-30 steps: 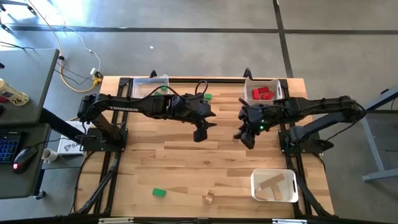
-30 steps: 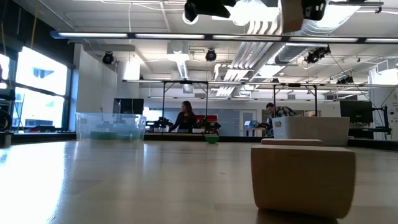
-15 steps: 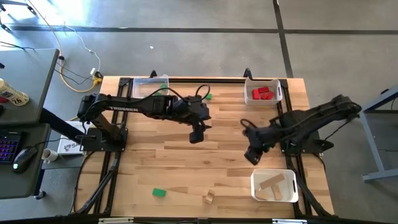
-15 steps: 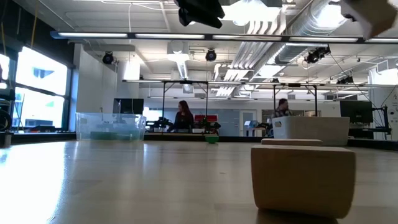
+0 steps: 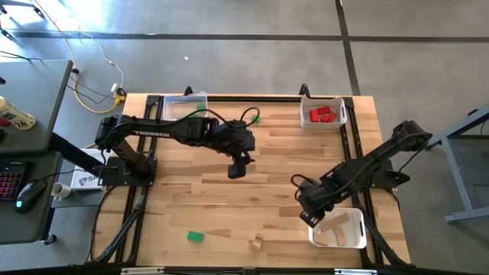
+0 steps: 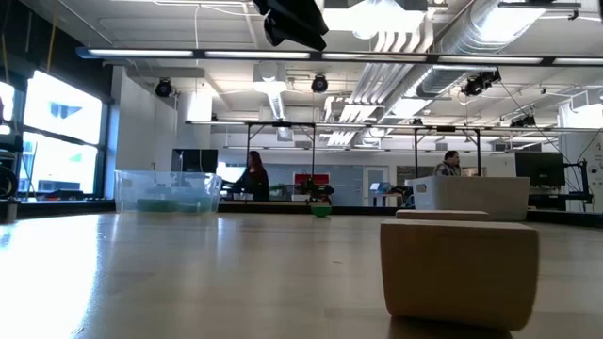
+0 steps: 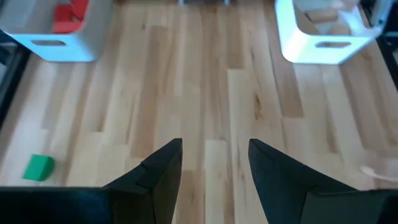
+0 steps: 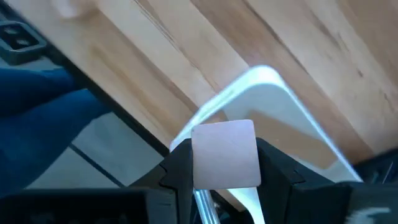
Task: Sort & place blocks by color
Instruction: Put the brown block into the white bin, then put the green block into the transparent bin
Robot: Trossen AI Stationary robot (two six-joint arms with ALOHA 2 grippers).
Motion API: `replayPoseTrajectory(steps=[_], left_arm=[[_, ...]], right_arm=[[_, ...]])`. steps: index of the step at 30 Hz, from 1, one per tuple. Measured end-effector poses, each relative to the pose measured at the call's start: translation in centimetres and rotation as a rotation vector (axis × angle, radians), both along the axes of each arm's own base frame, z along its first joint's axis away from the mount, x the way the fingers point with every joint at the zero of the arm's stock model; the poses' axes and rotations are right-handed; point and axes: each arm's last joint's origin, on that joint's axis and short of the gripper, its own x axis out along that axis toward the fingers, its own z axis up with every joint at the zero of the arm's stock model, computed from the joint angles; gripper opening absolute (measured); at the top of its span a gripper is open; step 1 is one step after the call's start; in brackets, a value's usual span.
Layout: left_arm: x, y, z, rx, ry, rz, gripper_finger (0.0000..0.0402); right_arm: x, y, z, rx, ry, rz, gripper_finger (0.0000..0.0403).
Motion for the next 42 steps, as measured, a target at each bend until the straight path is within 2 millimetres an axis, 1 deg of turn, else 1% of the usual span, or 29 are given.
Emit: replayPoseTrajectory(steps=[5, 9, 13, 18, 24, 29, 32, 37, 42], left_arm=[[-0.3, -0.5, -0.3, -0.023, 0.049, -0.027, 0.017], [-0.6, -1.4, -0.6, -0.05, 0.092, -0.075, 0.017], [-0.9, -3.0, -1.1, -0.043, 0.147, -0.138, 0.017], [-1.2, -5.6, -2.1, -0.036, 0.196, -0.206, 0.017], [-1.8, -8.3, -3.4, -0.054, 0.238, -0.207, 0.017], [-2.5, -10.1, -4.4, -0.084, 0.291, -0.137, 0.017], [-2.9, -11.3, -4.9, -0.111, 0.312, -0.122, 0.017], [-4.0, -13.9, -5.8, -0.105, 0.357, -0.178, 0.017], [-5.8, -16.8, -7.2, -0.098, 0.432, -0.223, 0.017]], right_arm=[[-0.2, 1.6, -1.5, -0.027, 0.117, -0.043, 0.011], [-0.3, 2.7, -2.7, -0.037, 0.207, -0.045, 0.0119], [-0.4, 3.5, -3.9, -0.061, 0.3, -0.039, 0.0118], [-0.3, 4.0, -5.3, -0.081, 0.407, -0.032, 0.0122], [-0.1, 4.3, -5.9, -0.087, 0.417, -0.001, 0.0138], [-0.1, 4.3, -5.9, -0.087, 0.413, 0.02, 0.0169], [-0.1, 4.2, -5.9, -0.083, 0.401, 0.061, 0.0188], [-0.1, 4.2, -5.9, -0.076, 0.378, 0.139, 0.0209], [0.0, 4.2, -6.0, -0.077, 0.351, 0.211, 0.0211]])
